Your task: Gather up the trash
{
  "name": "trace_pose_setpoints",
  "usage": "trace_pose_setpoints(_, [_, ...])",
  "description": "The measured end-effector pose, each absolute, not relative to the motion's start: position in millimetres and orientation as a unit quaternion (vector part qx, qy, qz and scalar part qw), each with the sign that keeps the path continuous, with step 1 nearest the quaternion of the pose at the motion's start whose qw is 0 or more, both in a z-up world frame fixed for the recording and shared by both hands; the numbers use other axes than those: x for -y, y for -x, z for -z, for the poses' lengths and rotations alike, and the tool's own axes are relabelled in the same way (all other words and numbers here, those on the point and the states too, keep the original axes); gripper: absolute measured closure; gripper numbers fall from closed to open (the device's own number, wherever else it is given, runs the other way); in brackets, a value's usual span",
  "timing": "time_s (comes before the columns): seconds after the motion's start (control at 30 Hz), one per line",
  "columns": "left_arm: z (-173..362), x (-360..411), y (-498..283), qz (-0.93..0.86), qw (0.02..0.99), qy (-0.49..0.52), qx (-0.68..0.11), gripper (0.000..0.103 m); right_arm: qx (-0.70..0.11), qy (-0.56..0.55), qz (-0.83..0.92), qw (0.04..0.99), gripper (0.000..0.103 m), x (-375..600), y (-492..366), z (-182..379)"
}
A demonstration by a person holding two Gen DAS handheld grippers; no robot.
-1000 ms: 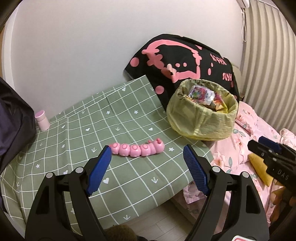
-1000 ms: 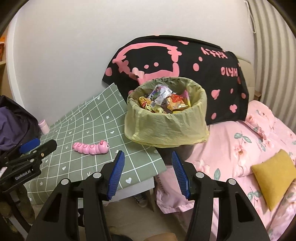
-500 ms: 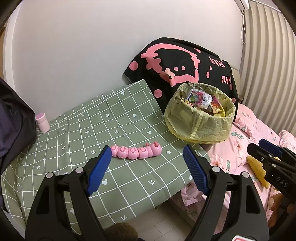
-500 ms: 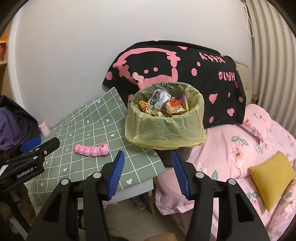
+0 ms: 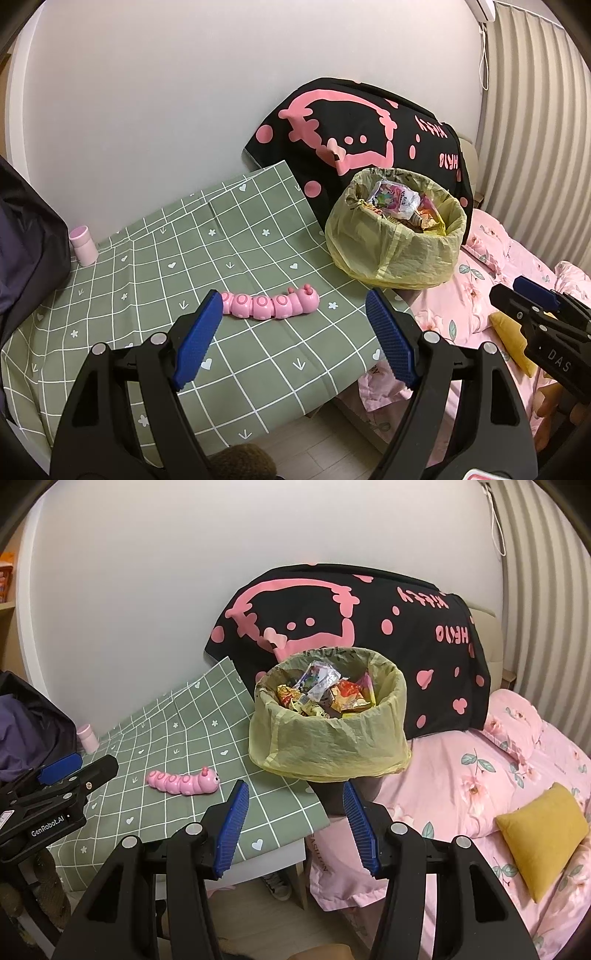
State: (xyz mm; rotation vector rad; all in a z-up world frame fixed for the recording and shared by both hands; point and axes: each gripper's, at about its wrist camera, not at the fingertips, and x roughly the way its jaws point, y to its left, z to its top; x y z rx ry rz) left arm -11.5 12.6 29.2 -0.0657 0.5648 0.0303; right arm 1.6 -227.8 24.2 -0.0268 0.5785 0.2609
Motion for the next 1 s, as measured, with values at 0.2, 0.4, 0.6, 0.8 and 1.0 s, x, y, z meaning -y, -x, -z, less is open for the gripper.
trace_pose_setpoints(0.2, [-31.2,-10.6,13.1,-0.008,0.961,0.031,-0.275,0.027,-0.281,0.013,-0.127,0.951,0.053,227.6,-1.3,-25.0])
trace_pose_setpoints(0.4, [-32.0,-10.3,13.6,-0.007,0.961,0.032,-0.274,0.027,-0.278,0.01,-0.124,0.953,0.053,228.2,-0.1,-26.8])
trace_pose_setpoints(0.6, [-32.7,-8.8,13.5,-0.007,0.961,0.032,-0.275,0.027,-0.278,0.01,-0.124,0.953,0.053,229.8,0.0,-27.1])
trace_pose_setpoints(0.8, [-32.7,-8.0,14.0,-0.008,0.961,0.032,-0.275,0.027,-0.278,0.009,-0.125,0.953,0.053,230.5,-0.2,-26.9])
trace_pose_setpoints(1.0, [-32.8,-8.3,14.0,-0.008,0.961,0.033,-0.275,0.027,-0.278,0.007,-0.125,0.953,0.053,230.8,-0.2,-27.4])
